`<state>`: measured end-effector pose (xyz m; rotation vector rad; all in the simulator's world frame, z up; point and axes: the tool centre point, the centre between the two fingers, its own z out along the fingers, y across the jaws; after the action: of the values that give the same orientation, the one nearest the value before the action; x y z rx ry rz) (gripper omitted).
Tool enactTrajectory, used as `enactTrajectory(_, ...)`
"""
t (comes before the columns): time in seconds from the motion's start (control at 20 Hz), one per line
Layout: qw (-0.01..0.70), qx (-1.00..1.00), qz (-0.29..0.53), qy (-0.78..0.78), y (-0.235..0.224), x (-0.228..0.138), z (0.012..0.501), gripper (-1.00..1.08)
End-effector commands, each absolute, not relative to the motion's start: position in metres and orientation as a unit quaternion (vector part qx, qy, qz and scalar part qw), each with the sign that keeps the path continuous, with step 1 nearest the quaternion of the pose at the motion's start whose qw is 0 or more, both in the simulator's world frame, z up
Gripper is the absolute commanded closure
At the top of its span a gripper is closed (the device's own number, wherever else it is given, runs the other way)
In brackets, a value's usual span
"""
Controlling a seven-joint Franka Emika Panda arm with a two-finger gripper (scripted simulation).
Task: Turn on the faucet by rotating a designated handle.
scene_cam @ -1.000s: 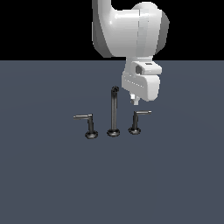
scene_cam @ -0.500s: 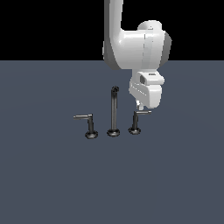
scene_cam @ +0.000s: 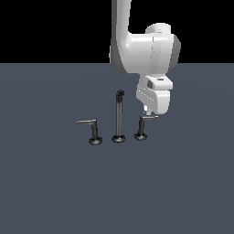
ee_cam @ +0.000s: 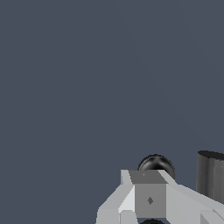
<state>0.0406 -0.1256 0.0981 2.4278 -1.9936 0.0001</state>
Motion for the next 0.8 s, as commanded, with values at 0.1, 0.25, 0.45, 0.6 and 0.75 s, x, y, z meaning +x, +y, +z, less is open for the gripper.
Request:
enactTrajectory(0.1, 0.0, 0.772, 0.0, -0.635, -0.136, 0.027, 0.098, 1.08)
enactTrajectory(0.25, 0.0, 0.772, 0.0, -0.635, -0.144, 0.017, 0.098, 1.08)
enactTrajectory(0.45, -0.003, 0.776, 0.003, -0.631, -0.14, 0.019, 0.098, 1.08)
enactTrajectory(0.6, -0.003, 0.775, 0.003, -0.632, -0.141, 0.009, 0.098, 1.08)
enactTrajectory(0.75, -0.002, 0.774, 0.002, -0.633, -0.142, -0.001, 0.098, 1.08)
